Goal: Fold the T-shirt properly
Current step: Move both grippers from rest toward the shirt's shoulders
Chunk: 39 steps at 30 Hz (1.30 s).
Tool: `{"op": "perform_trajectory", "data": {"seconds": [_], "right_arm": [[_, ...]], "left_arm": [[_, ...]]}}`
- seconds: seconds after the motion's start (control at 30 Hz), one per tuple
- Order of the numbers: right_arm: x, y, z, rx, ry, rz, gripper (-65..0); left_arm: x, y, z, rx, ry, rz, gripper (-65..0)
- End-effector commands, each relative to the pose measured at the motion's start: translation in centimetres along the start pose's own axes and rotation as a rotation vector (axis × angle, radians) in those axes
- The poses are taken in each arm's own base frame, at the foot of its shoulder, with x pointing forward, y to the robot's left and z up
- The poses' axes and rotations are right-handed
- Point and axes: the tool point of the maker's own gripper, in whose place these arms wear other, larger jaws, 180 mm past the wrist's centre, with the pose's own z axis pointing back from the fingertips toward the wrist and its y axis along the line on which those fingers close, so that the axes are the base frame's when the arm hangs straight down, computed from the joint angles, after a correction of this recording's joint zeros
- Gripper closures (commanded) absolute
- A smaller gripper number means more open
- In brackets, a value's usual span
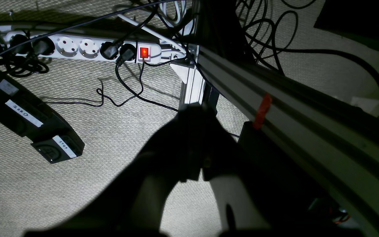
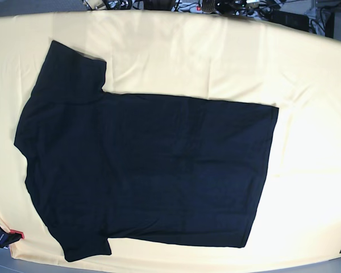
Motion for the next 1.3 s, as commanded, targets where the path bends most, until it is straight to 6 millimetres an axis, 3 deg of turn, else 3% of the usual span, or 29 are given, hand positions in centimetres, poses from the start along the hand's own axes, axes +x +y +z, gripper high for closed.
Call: {"op": "perform_trajectory", "data": {"seconds": [0.0,0.63,0.73,0.87,1.07,1.27], "right_arm": [[0.3,-0.3,0.1,-0.002,-0.010,0.006,0.0],[0.4,-0.3,0.1,-0.001,-0.008,0.007,0.0],[-1.4,0.4,0.3,0.044,0.108,0.025,0.0],[-6.2,1.4,1.3,0.107,0.281,0.057,0.0],[-12.3,2.1,3.0,0.152,0.269,0.076,0.0],[-16.1,4.1,6.7,0.221,0.250,0.075,0.0]], "left_arm": [[0.3,0.2,0.1,-0.004,-0.014,0.001,0.0],[0.3,0.2,0.1,-0.004,-0.013,0.001,0.0],[-0.8,0.3,0.2,-0.003,0.056,-0.003,0.0],[-3.9,0.2,1.2,-0.017,0.264,-0.057,0.0],[-7.0,2.7,4.3,-0.021,0.307,-0.066,0.0],[-12.4,2.9,8.8,-0.063,0.365,-0.165,0.0]]}}
